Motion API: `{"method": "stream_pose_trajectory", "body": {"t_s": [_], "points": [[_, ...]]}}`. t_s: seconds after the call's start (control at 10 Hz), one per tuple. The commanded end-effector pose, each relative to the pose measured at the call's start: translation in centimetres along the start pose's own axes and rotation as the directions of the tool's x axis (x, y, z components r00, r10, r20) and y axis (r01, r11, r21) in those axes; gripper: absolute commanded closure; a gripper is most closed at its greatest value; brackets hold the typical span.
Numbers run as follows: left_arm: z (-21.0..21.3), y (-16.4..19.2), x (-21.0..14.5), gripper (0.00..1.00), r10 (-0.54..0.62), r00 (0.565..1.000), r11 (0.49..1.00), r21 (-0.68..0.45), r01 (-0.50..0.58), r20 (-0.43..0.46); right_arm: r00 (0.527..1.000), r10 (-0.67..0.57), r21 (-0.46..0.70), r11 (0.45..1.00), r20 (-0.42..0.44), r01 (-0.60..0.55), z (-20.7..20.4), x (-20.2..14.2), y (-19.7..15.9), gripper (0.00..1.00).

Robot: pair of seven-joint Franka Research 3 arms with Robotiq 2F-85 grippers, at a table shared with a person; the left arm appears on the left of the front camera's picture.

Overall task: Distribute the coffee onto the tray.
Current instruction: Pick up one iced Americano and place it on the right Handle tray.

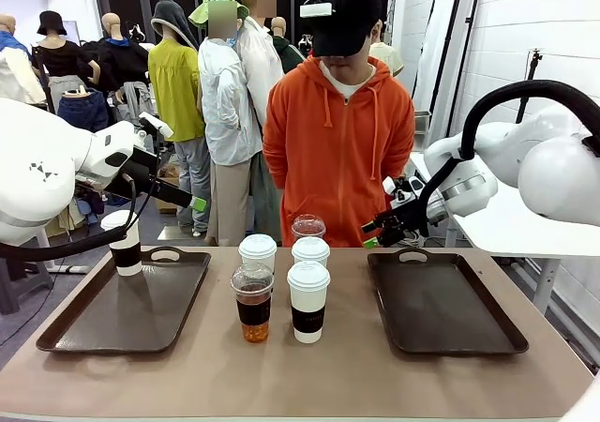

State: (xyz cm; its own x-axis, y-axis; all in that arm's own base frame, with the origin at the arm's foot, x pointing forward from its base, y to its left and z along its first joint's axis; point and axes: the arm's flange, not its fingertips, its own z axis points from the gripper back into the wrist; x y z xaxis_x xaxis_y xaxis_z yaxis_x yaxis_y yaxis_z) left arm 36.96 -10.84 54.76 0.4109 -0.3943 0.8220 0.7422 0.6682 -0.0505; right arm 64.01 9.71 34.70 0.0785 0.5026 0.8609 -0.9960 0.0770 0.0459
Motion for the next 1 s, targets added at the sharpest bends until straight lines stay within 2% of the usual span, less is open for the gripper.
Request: {"method": "stream_pose_trajectory", "body": {"t_s": [0.0, 0.1, 0.5, 0.9], "points": [[0.0, 0.1, -0.1, 0.00, 0.003, 1.000, 1.000, -0.001, -0.003, -0.002, 1.000, -0.007, 0.032, 0.999, -0.003, 0.007, 1.0, 0.7, -0.1, 0.00], [0.0, 0.1, -0.1, 0.00, 0.003, 1.000, 1.000, -0.001, -0.003, -0.002, 1.000, 0.000, 0.000, 1.000, 0.000, 0.000, 0.0, 0.0, 0.0, 0.00], [0.0, 0.1, -0.1, 0.00, 0.003, 1.000, 1.000, -0.001, -0.003, -0.002, 1.000, 0.001, 0.007, 1.000, 0.002, -0.001, 0.3, 0.1, 0.0, 0.00], [0.0, 0.1, -0.1, 0.00, 0.003, 1.000, 1.000, -0.001, -0.003, -0.002, 0.989, 0.015, 0.031, 0.999, 0.149, -0.020, -4.1, -2.0, -1.7, 0.00]]}}
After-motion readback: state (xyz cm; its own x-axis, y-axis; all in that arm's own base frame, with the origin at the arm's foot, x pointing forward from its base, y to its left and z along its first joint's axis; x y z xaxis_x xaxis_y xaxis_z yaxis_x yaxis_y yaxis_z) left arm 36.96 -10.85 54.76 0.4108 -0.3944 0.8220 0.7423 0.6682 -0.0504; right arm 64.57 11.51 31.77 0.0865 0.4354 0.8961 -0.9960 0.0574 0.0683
